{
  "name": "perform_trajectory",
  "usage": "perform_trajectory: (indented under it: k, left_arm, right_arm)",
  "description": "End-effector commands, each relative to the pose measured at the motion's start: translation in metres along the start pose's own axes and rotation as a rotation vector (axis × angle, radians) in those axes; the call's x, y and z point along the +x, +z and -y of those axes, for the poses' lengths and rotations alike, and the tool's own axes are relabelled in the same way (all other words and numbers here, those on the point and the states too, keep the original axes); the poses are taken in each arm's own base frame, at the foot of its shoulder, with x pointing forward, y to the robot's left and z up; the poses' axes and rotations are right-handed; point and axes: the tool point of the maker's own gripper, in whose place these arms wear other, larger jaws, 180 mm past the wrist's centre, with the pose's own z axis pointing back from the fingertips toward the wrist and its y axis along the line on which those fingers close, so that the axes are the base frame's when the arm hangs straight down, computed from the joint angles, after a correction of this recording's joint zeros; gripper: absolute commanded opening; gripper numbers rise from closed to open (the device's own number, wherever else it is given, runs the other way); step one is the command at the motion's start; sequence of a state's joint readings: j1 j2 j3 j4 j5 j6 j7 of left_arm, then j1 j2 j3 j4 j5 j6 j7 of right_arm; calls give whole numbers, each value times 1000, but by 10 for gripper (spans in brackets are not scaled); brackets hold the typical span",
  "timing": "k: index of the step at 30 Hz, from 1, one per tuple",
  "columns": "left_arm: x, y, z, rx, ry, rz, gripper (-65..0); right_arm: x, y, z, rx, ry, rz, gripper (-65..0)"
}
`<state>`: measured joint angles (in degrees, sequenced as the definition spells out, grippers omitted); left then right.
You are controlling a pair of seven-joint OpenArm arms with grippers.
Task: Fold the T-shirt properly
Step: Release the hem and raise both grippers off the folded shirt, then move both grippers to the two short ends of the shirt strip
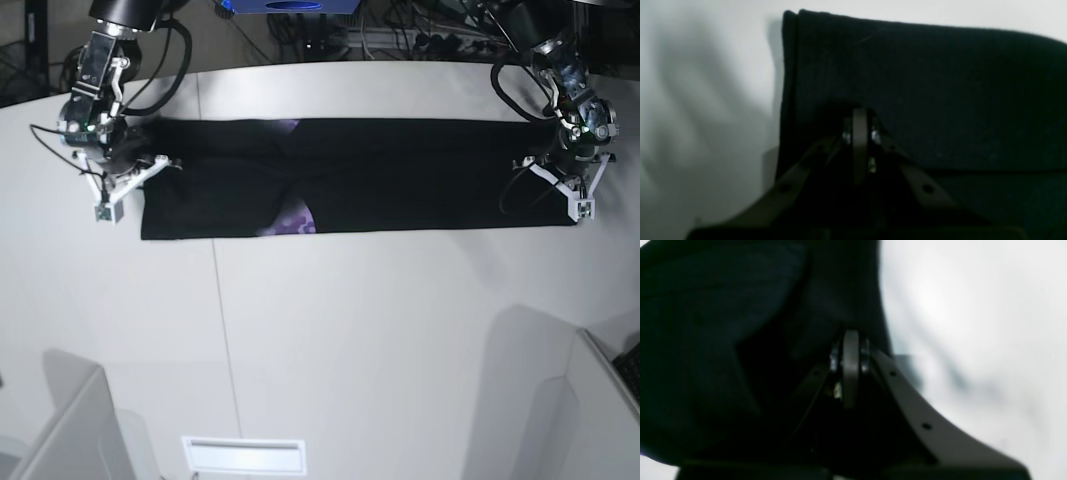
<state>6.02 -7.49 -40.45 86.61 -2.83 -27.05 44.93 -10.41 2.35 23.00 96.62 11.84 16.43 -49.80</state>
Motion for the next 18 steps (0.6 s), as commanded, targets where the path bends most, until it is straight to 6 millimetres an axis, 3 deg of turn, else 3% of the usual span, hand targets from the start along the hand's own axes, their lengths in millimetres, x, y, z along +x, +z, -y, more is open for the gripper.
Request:
perform_trajectory:
  k: [1,5,9,13,18]
  left_arm:
    - [17,7,-9,29,-17,45,-650]
    - [38,23,-11,56,-45,76,-650]
    - [56,49,-7,5,-41,126,-650]
    - [53,84,-20,-58,-47,186,-650]
    - [34,91,-45,-58,-13,157,-650]
  right_arm:
    - [26,9,-2,13,32,85,-650]
    - [47,27,-7,14,90,157,-650]
    - [51,44,-12,9,107,198,-650]
    - [43,53,-15,5,113,197,-650]
    - [29,52,-14,6,114,166,-650]
